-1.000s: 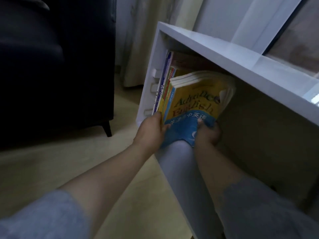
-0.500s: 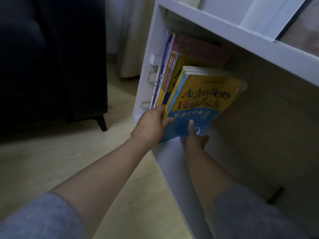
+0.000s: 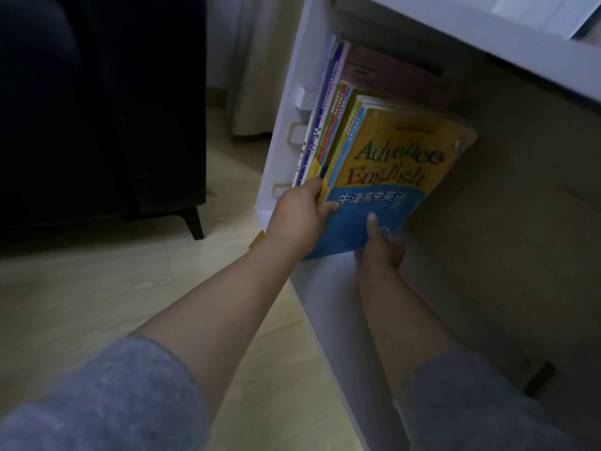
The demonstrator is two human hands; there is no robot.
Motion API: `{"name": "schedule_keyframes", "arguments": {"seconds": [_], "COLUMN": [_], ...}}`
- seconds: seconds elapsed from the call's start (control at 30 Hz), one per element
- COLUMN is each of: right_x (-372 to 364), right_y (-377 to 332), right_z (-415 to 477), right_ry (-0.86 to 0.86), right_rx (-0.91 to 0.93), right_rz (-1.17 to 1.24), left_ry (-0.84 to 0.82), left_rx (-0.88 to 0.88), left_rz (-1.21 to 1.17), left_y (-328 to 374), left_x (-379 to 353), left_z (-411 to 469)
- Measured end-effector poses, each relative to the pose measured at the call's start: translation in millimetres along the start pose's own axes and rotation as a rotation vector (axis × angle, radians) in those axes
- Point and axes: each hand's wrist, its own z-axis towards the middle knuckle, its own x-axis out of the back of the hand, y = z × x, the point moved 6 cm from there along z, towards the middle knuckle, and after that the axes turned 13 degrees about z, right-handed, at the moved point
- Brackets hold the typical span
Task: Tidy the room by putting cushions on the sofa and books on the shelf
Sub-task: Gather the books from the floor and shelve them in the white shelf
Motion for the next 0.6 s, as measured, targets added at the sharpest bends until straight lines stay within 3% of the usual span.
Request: {"name": "schedule_keyframes", "arguments": {"seconds": [0.3, 0.37, 0.47, 0.6], "right_x": [1, 2, 2, 1], "right_y": [4, 3, 5, 4], "right_z": [-1, -3, -2, -2], "right_ry": [-0.077, -0.073, -0.086, -0.102], "right_rx": [0.001, 0.003, 0.021, 0.055], "right_rz": [-0.079, -0.097, -0.119, -0.179], "left_ry": [0.039, 0.126, 0.272, 0.230], "left_rx": [-0.015, -0.025, 0.095, 0.093], "left_rz": [-0.039, -0.018, -0.071, -0.006], "left_y": [-10, -11, -24, -27], "left_x": [-5, -6, 1, 5], "left_z": [-12, -25, -35, -29]}}
